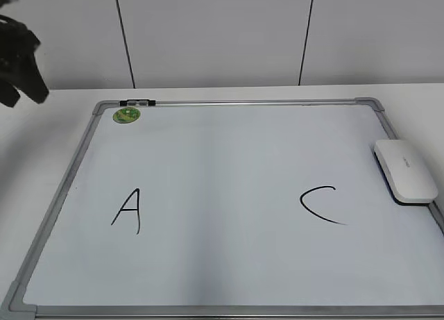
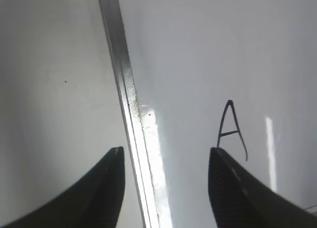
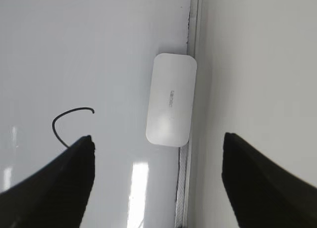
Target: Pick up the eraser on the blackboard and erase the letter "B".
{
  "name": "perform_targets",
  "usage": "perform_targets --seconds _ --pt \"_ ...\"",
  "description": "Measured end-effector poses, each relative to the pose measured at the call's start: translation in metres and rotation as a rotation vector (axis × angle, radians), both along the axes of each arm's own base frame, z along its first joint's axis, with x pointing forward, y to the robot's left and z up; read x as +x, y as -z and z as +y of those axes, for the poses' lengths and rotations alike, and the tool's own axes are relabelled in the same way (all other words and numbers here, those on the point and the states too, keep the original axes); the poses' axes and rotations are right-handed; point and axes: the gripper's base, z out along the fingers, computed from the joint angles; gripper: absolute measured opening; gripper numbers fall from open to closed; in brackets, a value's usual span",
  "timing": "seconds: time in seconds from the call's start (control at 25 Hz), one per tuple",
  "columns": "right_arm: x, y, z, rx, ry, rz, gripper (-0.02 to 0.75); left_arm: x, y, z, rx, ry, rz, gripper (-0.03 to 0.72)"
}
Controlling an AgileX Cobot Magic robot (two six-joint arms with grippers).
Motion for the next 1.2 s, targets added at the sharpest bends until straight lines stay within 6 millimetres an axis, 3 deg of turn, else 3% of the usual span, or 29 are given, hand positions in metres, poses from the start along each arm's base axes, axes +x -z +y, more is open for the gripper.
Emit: perform_targets --seconds 0.16,0.28,0.6,0.96,1.2 --pt "-0.037 -0.004 0.001 -0.002 -0.005 -0.007 0.589 -0.048 -0.044 0.001 -0.008 -0.014 -0.091 0.409" --pt "-0.066 0.002 0.002 0.004 -0.006 0.0 0.585 -0.09 -0.062 0.002 -0.012 -0.02 -0.131 0.408" --pt "-0.142 0.02 0.007 0.032 -0.011 -0.045 0.559 -0.2 -0.072 0.004 -0.022 -0.033 -0.227 0.406" --pt "-0.221 0.045 0.009 0.032 -0.019 -0.166 0.554 -0.305 -0.039 0.007 -0.028 -0.031 -0.353 0.406" --pt "-0.252 0.08 0.008 0.021 0.007 -0.192 0.554 -0.336 0.001 0.009 -0.016 -0.037 -0.358 0.406"
